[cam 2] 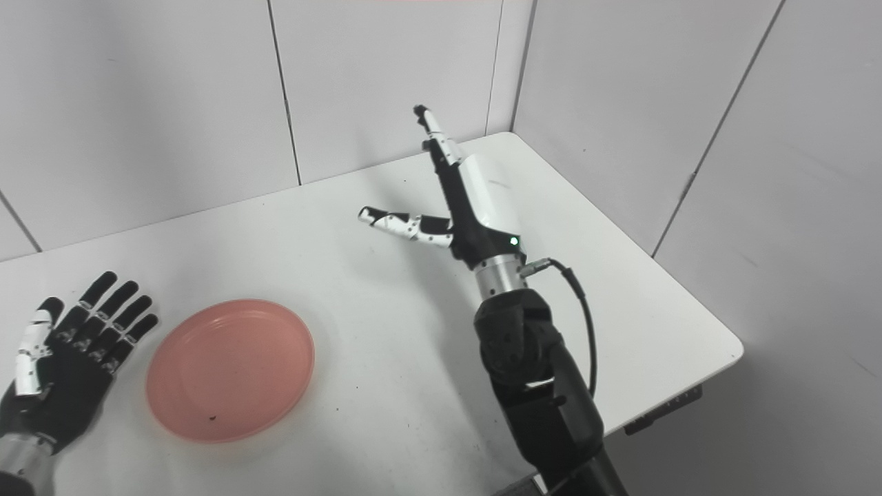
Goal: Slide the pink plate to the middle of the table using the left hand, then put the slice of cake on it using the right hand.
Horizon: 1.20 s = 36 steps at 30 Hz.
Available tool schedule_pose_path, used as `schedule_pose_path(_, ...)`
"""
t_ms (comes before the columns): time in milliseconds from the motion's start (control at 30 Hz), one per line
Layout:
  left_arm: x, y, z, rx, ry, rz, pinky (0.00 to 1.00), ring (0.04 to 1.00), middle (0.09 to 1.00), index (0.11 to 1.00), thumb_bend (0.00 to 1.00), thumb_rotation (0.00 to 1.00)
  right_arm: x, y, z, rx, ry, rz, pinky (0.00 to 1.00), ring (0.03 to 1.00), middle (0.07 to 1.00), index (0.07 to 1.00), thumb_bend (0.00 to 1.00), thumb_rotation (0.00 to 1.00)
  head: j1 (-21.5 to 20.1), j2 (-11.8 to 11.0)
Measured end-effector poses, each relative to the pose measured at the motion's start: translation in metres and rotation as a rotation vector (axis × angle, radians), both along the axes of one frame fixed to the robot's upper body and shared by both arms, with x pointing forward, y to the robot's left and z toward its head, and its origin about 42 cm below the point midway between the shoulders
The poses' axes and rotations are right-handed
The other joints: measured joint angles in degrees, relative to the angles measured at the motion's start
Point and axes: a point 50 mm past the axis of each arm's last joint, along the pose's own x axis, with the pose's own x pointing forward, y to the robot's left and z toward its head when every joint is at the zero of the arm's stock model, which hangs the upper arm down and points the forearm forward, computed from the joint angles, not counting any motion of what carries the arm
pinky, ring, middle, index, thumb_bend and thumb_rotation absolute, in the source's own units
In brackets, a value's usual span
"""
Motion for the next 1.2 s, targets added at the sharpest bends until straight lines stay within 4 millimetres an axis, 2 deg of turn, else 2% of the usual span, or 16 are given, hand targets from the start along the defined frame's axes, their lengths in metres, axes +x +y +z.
schedule_pose_path(167,0.000,0.001,0.000,0.002,0.000,0.001,0.88,0.877,0.885,0.878,0.42,1.00,-0.002,-0.016,0.006,-0.034,0.012,-0.070,0.68,0.864,0.951,0.966,0.86,0.59,-0.4,-0.1)
schedule_pose_path(400,0.001,0.002,0.000,0.000,0.000,0.001,0.88,0.881,0.889,0.878,0.42,1.00,-0.002,-0.033,0.009,-0.046,0.038,-0.145,0.69,0.868,0.959,0.963,0.85,0.58,-1.0,-0.1)
schedule_pose_path(667,0.001,0.003,0.000,-0.001,-0.001,0.003,0.88,0.878,0.884,0.871,0.41,1.00,-0.001,-0.054,0.011,-0.100,0.124,-0.248,0.67,0.891,0.973,0.968,0.89,0.60,-1.0,0.0)
schedule_pose_path(1200,0.001,0.005,0.000,0.001,-0.003,0.005,0.87,0.876,0.884,0.871,0.41,1.00,0.013,-0.080,-0.006,-0.104,0.308,-0.332,0.60,0.872,0.991,0.980,0.93,0.60,-1.1,0.4)
